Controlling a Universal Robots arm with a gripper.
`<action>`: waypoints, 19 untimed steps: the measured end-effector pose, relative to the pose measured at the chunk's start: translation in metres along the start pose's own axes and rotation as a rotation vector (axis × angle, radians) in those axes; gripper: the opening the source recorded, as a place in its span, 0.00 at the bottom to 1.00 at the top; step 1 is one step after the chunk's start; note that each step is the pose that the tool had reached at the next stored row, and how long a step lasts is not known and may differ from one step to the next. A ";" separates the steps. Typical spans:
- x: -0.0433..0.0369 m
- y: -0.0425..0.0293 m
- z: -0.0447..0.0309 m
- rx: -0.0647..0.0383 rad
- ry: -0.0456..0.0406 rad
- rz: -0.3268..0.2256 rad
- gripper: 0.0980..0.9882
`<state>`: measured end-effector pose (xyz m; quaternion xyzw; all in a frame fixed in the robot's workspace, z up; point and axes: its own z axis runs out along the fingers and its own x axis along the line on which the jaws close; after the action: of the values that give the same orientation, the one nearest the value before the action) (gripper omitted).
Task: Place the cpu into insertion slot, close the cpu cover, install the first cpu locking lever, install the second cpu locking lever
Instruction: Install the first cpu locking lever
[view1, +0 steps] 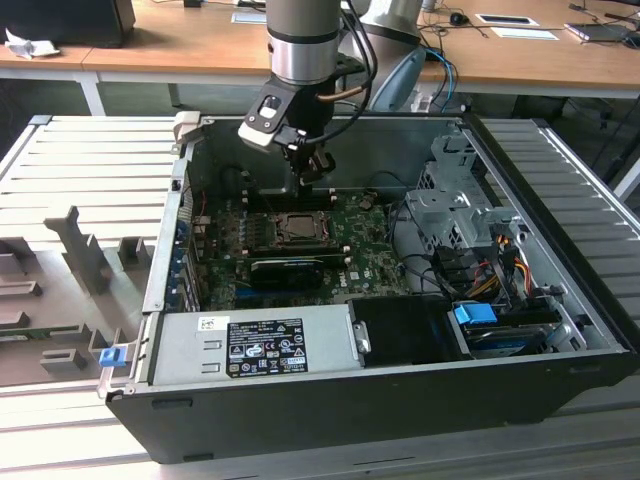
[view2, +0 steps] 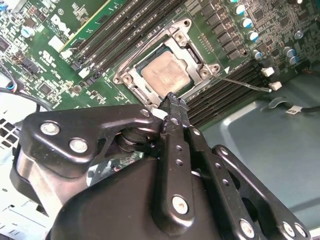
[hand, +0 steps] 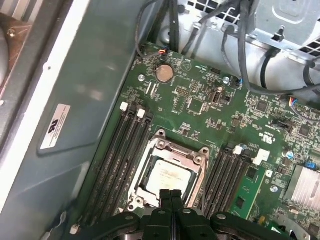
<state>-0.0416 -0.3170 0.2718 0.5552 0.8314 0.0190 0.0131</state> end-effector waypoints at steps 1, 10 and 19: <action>0.0000 0.0000 0.0000 0.000 0.0002 -0.006 0.01; 0.0000 0.0000 0.0000 0.000 0.0035 -0.075 0.01; 0.0000 0.0000 0.0000 0.000 0.0061 -0.131 0.01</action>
<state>-0.0416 -0.3170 0.2718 0.4996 0.8659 0.0198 0.0118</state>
